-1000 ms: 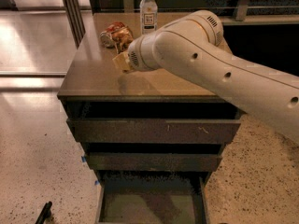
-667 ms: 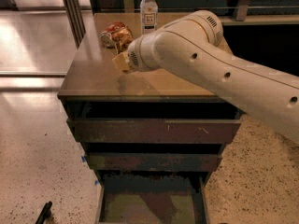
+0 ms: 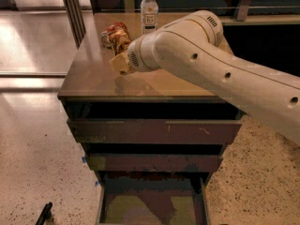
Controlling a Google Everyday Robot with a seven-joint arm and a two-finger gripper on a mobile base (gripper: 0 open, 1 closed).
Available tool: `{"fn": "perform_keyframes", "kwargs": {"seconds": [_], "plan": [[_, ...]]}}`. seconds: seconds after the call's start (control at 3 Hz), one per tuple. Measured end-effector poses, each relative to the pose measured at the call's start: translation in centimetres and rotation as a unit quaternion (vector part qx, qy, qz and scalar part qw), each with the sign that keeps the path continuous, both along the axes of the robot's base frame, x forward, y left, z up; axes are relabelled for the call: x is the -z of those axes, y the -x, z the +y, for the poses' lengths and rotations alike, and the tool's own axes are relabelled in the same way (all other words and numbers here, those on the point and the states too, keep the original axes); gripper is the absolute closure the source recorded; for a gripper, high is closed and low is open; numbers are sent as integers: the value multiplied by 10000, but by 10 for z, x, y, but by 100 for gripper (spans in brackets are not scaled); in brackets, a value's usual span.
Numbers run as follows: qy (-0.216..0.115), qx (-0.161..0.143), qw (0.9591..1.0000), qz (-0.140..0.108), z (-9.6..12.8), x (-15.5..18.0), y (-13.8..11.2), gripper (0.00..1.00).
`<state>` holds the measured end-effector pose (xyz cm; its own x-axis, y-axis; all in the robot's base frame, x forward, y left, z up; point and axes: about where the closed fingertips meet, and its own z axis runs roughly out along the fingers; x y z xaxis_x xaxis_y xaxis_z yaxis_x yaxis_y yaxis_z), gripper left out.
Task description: Pick orange can from bottom drawer and place on counter
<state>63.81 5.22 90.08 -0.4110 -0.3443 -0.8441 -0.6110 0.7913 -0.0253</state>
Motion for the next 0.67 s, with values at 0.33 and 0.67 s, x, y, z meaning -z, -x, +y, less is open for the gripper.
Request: {"fn": "perform_keyframes", "kwargs": {"seconds": [0.33,0.67], "plan": [[0,0,10000,0,0,0,0,0],[0,0,10000,0,0,0,0,0]]}}
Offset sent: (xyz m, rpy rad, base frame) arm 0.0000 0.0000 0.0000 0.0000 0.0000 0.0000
